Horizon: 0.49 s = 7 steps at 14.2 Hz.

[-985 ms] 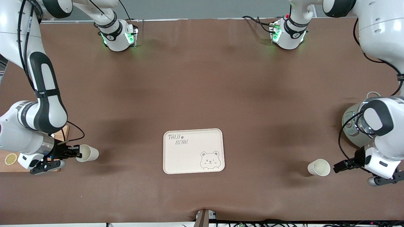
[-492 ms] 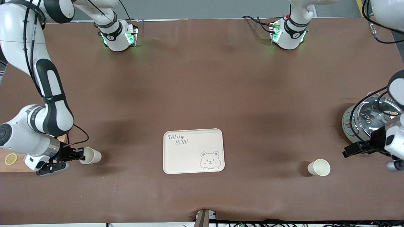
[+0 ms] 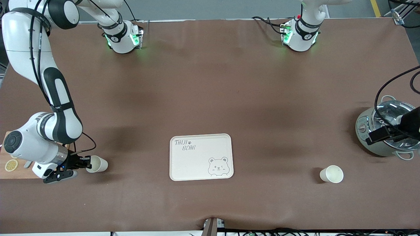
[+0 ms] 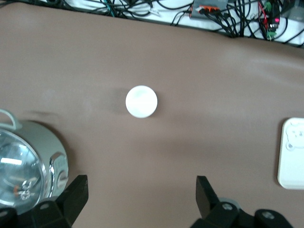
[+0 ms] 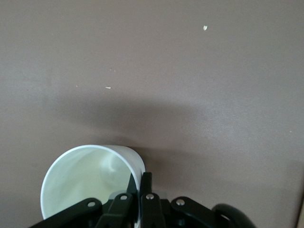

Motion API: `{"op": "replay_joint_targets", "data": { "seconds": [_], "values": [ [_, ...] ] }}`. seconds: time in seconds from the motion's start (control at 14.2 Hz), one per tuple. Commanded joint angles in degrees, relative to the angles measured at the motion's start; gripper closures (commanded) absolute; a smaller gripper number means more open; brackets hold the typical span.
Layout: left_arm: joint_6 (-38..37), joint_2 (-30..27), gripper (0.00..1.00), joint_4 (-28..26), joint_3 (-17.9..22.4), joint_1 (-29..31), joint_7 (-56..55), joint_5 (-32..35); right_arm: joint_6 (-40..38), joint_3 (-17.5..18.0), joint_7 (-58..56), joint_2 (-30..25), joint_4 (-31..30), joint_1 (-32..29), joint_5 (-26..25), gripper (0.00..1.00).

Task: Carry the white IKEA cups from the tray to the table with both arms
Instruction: 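Open the left gripper and raise it away from the placed cup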

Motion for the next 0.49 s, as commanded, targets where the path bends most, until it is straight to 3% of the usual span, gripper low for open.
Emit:
{"op": "replay_joint_targets", "data": {
  "seconds": [0.0, 0.07, 0.14, 0.21, 0.42],
  "values": [
    [-5.11, -4.68, 0.0, -1.93, -1.35, 0.04, 1.27, 1.3, 0.62, 0.4, -0.84, 0.02, -0.21, -0.19, 0.58, 0.99],
    [-6.26, -5.74, 0.0, -2.11, -1.88, 0.21, 1.36, 1.56, 0.53, 0.4, -0.67, 0.02, -0.03, -0.19, 0.67, 0.59],
    [-6.53, -6.88, 0.0, -2.89, -1.88, 0.13, 1.36, 1.91, 0.53, 0.4, -0.58, 0.02, 0.06, -0.19, 0.76, 0.09],
    [-6.8, -8.98, 0.0, -5.07, -2.32, 0.04, 1.36, 2.61, 0.44, 0.4, -0.4, 0.02, 0.23, -0.28, 0.76, 0.0],
    [-6.8, -14.08, 0.0, -10.53, -3.55, 0.3, 1.72, 4.47, 0.27, 0.4, -0.31, 0.02, 0.84, -0.28, 0.85, 0.0]
  ]
}}
